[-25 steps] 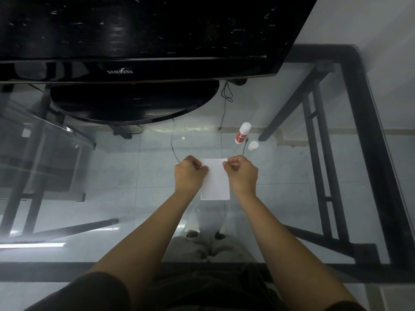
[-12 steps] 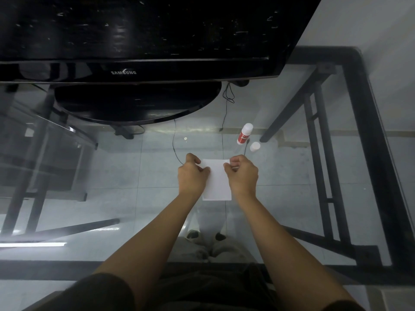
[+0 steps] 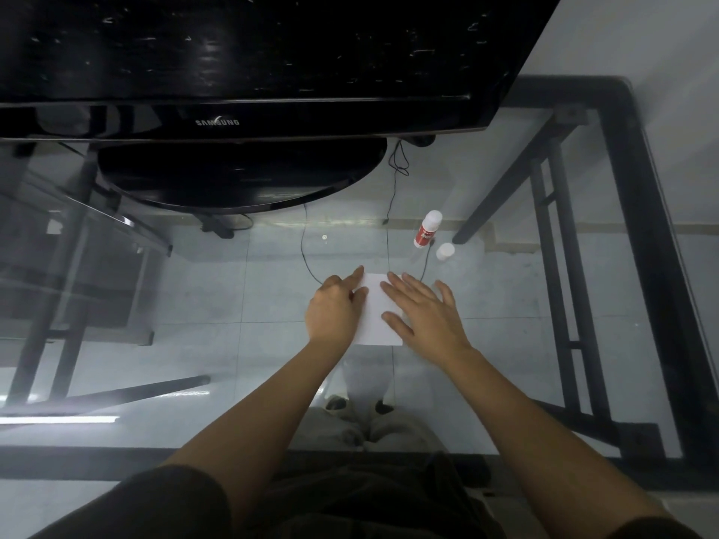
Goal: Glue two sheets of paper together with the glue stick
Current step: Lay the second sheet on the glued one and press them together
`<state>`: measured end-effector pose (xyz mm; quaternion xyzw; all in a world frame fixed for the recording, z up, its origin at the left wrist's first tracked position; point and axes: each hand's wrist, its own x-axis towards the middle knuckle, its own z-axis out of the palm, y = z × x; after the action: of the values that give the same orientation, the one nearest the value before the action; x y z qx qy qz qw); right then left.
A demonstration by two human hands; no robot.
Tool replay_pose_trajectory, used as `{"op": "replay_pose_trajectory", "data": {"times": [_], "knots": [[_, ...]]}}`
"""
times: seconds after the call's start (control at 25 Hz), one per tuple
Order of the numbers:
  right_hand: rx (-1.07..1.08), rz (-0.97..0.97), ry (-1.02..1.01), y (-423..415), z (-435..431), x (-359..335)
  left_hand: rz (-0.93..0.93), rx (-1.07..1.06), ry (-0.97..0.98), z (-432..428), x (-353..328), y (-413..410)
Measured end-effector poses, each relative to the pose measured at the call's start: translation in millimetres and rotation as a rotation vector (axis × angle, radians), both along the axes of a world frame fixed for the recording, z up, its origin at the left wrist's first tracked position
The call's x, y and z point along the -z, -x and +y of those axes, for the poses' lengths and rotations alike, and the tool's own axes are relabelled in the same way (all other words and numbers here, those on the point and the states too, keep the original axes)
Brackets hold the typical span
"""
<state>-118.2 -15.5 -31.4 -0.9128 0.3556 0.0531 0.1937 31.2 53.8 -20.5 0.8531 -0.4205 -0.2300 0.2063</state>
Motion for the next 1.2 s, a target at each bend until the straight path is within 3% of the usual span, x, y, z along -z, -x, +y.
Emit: {"op": "replay_pose_trajectory", "data": {"times": [0.12,0.24,0.32,0.4,0.52,0.68,0.84,1.04,1.2], "knots": [[-0.061,0.116,-0.037,4.7,0.5,6.3,-0.142,0.107,-0.046,3.6,1.6,-5.0],[-0.068,0.135,-0.041,4.0,-0.4,8.8,-0.349,0.401,0.021,10.6,5.7,-26.2],[-0.072,0.137,-0.033,5.1,-0.2,9.6,-0.358,0.614,0.012,11.5,5.4,-46.2],[-0.072,0.135,-0.039,5.2,-0.2,9.3,-0.373,0.773,-0.079,6.4,3.3,-64.1],[-0.079,0.146,-0.032,3.7,-0.5,8.8,-0.558,0.933,-0.260,-6.9,-4.7,-77.5],[-0.080,0.149,-0.024,4.0,-0.2,8.8,-0.857,1.097,-0.281,-8.7,-12.4,-81.7],[-0.069,0.129,-0.029,4.2,1.5,9.3,-0.913,1.198,-0.310,-2.4,-15.3,-75.9],[-0.065,0.124,-0.051,3.4,-1.2,10.2,-0.770,1.028,-0.340,-6.2,-20.3,-81.9],[-0.070,0.122,-0.067,0.8,-2.0,9.1,-0.761,1.042,-0.340,-7.5,-13.4,-77.7]]}}
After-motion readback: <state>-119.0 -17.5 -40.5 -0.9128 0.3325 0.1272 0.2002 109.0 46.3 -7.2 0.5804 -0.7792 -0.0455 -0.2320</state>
